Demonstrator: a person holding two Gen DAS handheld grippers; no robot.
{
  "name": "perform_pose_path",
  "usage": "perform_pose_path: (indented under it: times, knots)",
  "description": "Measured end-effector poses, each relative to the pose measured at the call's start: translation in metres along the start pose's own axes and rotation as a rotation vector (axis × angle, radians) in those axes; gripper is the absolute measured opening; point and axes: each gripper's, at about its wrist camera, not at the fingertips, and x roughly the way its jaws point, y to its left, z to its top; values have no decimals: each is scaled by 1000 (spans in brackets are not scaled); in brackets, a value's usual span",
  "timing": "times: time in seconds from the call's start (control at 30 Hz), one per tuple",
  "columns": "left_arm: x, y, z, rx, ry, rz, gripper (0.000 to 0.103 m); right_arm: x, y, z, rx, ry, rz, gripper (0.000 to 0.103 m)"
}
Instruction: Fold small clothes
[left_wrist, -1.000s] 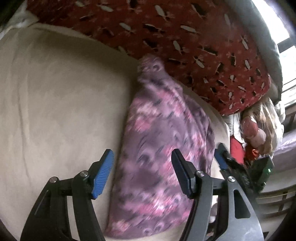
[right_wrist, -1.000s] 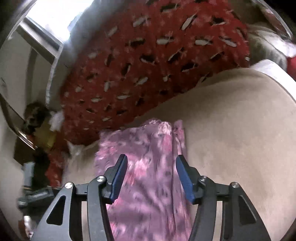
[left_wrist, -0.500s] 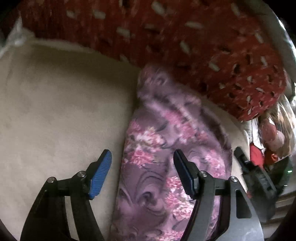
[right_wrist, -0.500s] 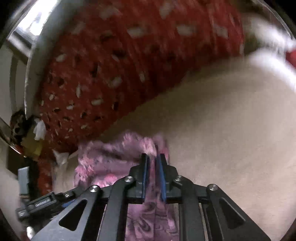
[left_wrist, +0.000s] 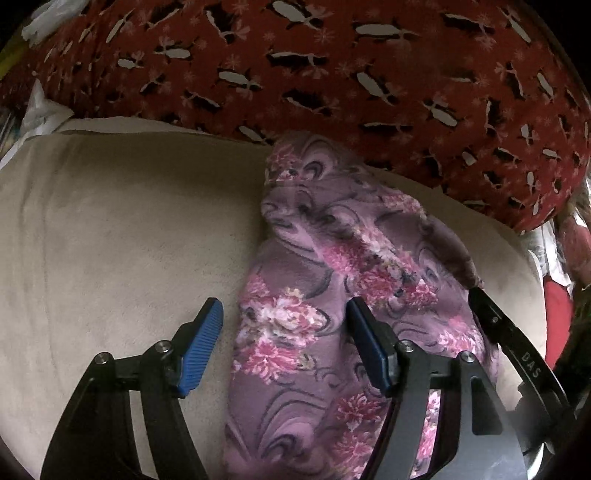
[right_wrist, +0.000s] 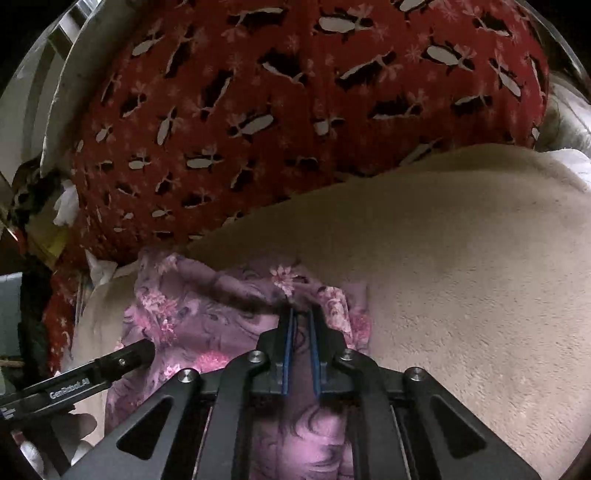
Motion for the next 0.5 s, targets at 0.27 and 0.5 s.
perform_pose_path:
  times: [0.27, 0.5]
  knots:
    - [-33, 9, -19, -9, 11, -34, 68, -53, 30, -21, -112, -53, 33, 16]
    - [-38, 50, -68, -95, 74, -89, 71, -55, 39, -78, -218, 34, 29, 23]
